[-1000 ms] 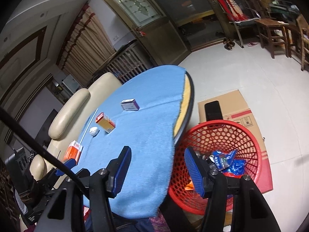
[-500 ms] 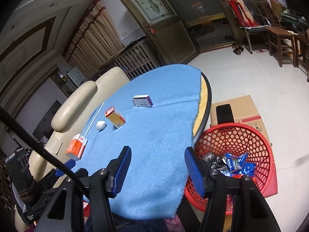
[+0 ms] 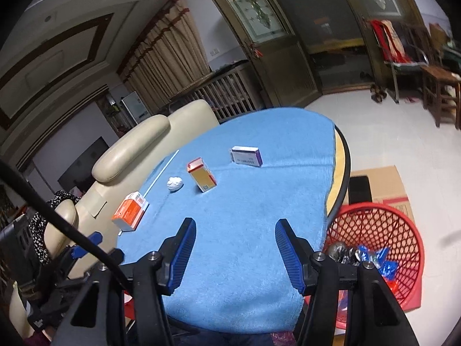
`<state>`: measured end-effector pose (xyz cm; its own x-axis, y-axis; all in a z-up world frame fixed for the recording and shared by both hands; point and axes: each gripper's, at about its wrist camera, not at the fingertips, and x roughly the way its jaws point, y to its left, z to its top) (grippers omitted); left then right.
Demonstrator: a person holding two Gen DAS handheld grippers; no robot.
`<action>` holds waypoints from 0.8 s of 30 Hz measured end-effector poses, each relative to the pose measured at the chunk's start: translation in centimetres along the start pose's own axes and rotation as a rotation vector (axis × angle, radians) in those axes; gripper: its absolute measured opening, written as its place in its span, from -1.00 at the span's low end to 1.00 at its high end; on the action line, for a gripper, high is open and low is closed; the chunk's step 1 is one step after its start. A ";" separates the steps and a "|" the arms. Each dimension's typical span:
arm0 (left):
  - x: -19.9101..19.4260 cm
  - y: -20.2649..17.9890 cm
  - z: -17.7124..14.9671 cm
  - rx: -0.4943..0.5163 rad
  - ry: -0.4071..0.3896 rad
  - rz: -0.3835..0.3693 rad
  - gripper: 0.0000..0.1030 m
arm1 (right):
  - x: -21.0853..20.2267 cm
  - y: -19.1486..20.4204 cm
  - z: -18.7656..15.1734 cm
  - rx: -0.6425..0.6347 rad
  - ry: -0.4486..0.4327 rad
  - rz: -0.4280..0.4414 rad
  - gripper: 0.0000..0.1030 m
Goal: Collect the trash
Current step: 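Move both grippers back over the table toward the boxes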
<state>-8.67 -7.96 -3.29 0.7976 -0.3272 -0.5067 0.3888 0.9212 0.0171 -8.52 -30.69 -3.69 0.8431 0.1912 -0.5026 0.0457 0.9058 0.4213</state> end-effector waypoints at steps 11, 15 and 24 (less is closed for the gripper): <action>-0.8 2.9 -0.3 -0.090 -0.007 0.071 0.71 | -2.1 -0.1 1.2 -0.012 -0.062 -0.003 0.20; -1.3 3.1 -0.4 -0.083 -0.006 0.095 0.72 | -2.4 0.0 1.3 -0.014 -0.069 0.006 0.20; -1.0 3.6 -0.6 -0.099 0.020 0.120 0.72 | -3.0 -0.3 1.4 -0.017 -0.081 0.010 0.20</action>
<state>-8.38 -4.20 -3.20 0.8256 -0.2106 -0.5234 0.2436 0.9699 -0.0059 -10.32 -32.05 -1.24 0.8840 0.1701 -0.4355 0.0283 0.9102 0.4131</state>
